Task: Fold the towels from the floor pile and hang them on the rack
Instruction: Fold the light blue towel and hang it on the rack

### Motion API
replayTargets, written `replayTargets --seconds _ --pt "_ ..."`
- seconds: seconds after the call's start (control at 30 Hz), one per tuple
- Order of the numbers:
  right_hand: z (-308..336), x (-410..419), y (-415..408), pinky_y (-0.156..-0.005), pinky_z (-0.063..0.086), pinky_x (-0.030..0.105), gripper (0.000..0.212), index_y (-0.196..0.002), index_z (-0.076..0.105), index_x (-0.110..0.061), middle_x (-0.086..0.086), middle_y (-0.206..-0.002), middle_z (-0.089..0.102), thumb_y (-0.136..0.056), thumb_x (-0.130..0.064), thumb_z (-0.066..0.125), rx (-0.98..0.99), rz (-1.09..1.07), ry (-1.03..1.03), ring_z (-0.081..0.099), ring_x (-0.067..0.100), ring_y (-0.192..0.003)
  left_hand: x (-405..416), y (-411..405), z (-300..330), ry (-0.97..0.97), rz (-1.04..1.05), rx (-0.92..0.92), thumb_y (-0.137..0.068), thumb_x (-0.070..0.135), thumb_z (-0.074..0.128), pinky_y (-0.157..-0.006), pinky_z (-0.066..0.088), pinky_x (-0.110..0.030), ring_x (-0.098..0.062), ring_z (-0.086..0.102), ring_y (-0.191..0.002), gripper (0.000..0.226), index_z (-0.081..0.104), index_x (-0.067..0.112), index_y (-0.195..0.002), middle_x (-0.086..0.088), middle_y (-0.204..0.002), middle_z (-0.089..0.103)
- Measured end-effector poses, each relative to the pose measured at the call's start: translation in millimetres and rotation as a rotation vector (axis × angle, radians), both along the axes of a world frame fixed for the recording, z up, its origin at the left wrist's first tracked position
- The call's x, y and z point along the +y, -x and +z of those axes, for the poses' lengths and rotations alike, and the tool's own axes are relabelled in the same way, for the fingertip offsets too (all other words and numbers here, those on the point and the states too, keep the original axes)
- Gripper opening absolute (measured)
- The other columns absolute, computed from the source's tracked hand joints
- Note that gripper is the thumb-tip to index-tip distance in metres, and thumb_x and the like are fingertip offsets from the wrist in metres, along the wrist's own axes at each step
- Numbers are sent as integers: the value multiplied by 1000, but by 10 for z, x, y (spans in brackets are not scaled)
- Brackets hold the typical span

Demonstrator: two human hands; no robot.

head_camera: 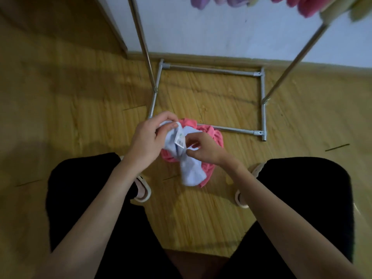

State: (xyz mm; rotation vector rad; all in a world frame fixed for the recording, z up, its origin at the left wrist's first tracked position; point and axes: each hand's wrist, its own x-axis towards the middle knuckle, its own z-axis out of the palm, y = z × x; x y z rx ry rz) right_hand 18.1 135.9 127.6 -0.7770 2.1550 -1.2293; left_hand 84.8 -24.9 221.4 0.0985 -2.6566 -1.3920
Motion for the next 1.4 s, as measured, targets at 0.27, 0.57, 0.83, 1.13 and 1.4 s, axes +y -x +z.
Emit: replayTargets --seconds 0.27,0.57,0.83,1.13,1.4 --pt "435 557 -318 -53 27 19 31 -59 47 -17 -9 -56 38 -77 -2 66 108 -41 -1 39 4 -51 221 -171 657 -71 83 223 -92 8 56 -68 38 -8 8 55 -76 10 61 17 -90 17 -81 60" --pt "787 1104 -387 -51 31 15 26 -63 57 -20 -17 -49 44 -77 -20 79 20 -226 100 39 0 -49 -12 -400 987 -162 251 312 -92 7 57 -69 46 -20 5 57 -77 27 59 33 -83 26 -77 63" --pt "1082 1226 -600 -67 49 21 12 -85 75 -21 3 -82 74 -82 -32 71 -268 -151 105 67 10 -78 -115 -560 1106 -211 388 359 -92 11 57 -63 47 -17 1 58 -74 26 59 35 -82 13 -81 61" --pt "1064 1365 -521 -64 49 16 18 -77 73 -7 -2 -70 70 -90 -12 61 -338 -360 244 64 5 -67 -249 -600 1080 -308 599 372 -94 11 55 -57 46 -9 -2 59 -73 6 60 14 -96 9 -84 60" --pt "1054 1122 -474 -61 45 36 33 -82 62 15 13 -65 49 -90 -17 61 -139 -720 231 48 24 -63 -348 -662 909 -90 385 -40 -90 7 60 -55 50 -24 -17 62 -79 15 62 20 -83 -3 -86 65"
